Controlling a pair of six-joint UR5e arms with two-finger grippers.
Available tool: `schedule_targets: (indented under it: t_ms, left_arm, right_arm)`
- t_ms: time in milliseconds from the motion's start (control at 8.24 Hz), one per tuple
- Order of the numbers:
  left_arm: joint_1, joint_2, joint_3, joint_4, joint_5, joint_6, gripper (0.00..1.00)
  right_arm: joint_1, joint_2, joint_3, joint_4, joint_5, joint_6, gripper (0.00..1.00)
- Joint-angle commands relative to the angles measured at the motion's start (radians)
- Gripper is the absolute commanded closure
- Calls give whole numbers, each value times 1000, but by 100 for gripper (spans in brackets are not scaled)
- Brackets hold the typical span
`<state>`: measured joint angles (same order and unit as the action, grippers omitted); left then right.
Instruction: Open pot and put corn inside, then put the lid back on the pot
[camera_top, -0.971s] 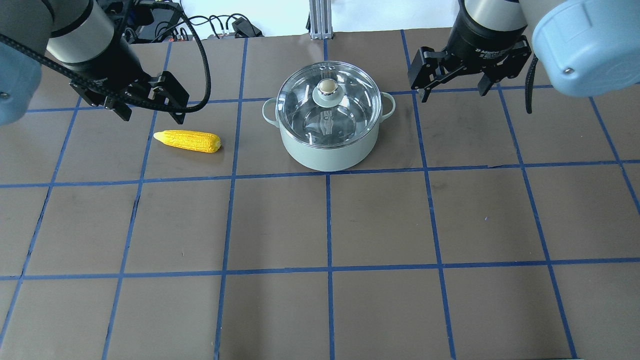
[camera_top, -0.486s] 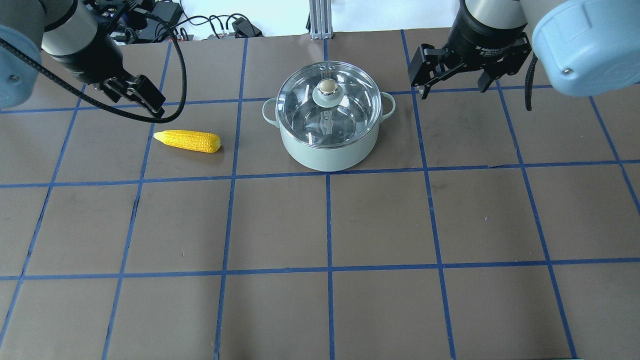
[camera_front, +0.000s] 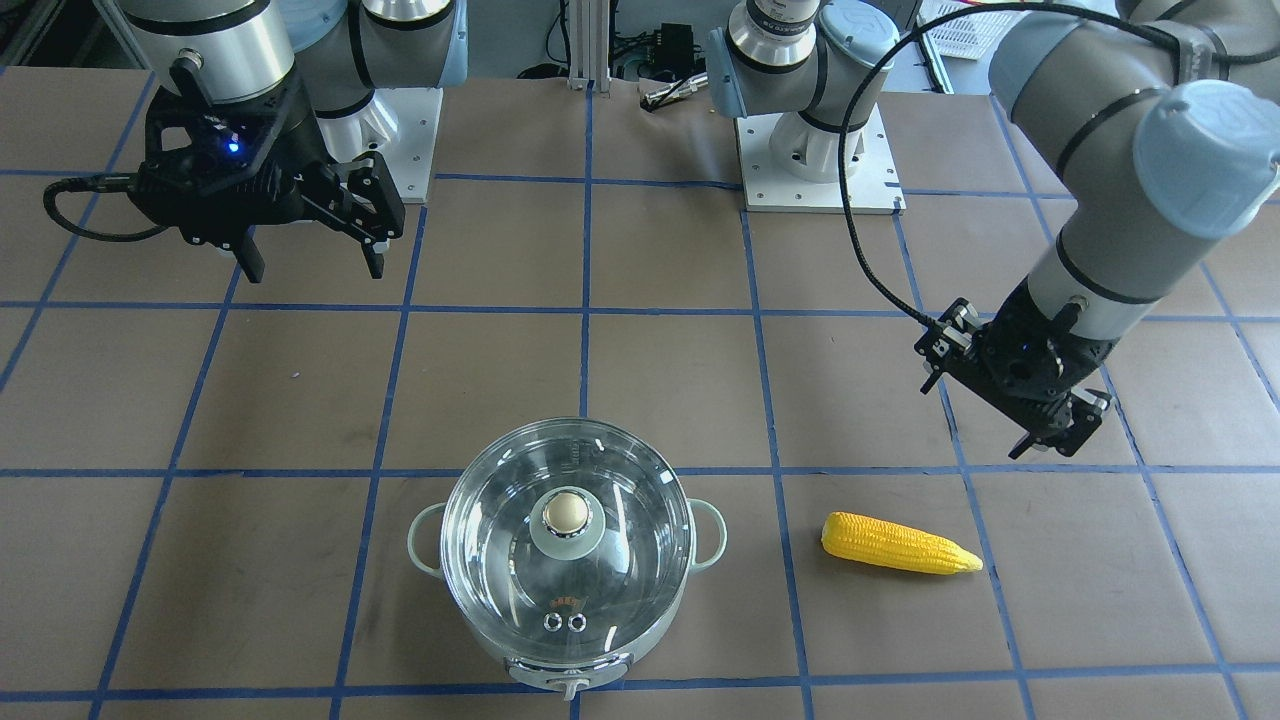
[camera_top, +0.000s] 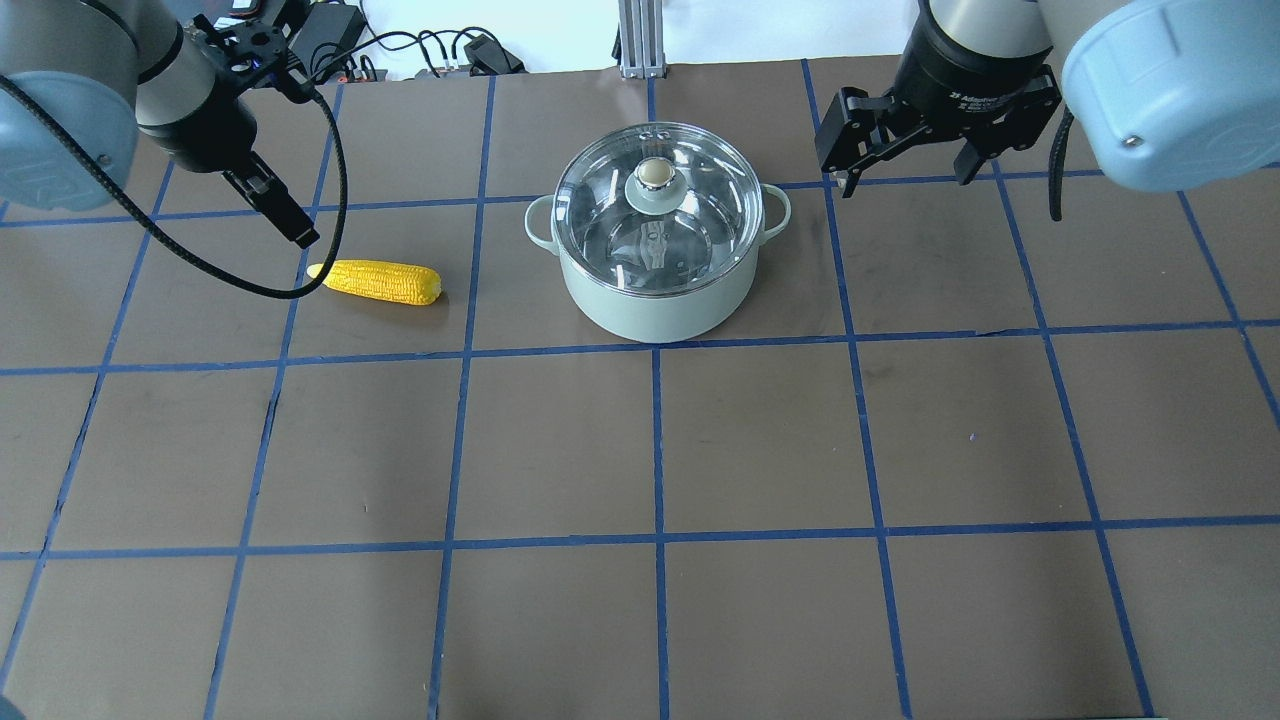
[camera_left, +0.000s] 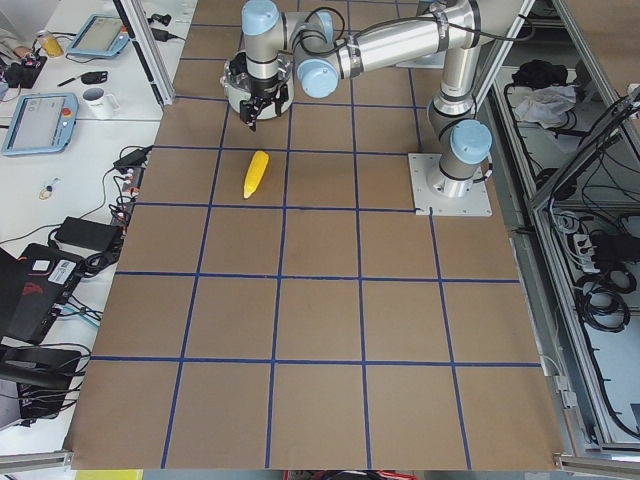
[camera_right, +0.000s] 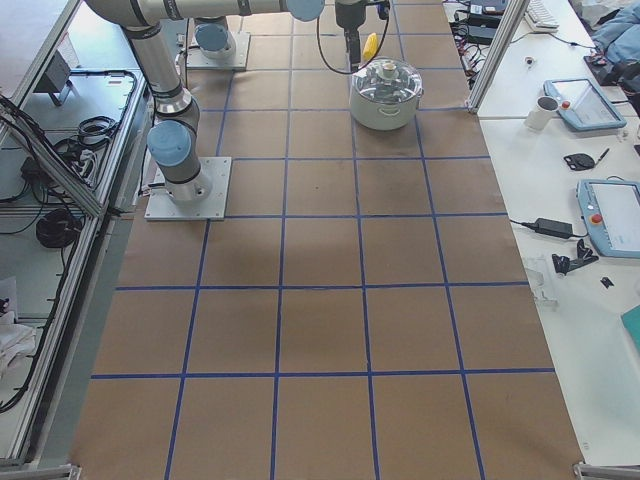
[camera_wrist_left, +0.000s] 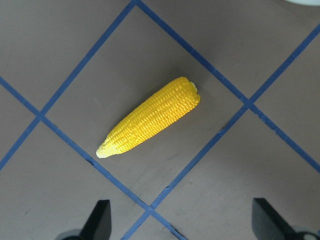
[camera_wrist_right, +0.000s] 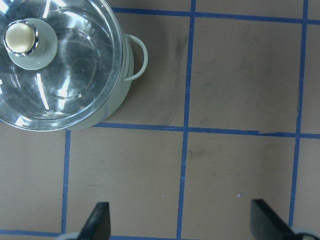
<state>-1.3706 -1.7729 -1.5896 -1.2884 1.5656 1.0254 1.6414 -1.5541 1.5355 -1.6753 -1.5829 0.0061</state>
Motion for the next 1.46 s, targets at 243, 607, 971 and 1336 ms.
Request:
schedule_targets:
  t_ms: [243,607,971,1336]
  left_arm:
    - [56,-206,-6,190,-58,356,0]
    - [56,-285,-7,292,-58,447,0]
    - [56,-333,-4,324,-58,602,0]
    - [56,-335,-9,319,-76,700,0]
  right_arm:
    - [0,0,0,-14,-3,0,0]
    - [0,3,0,-15,0,0,0]
    - [0,6,-6,-69,-23,-6,0]
    - [11,98,-76,-95,-19,43,0]
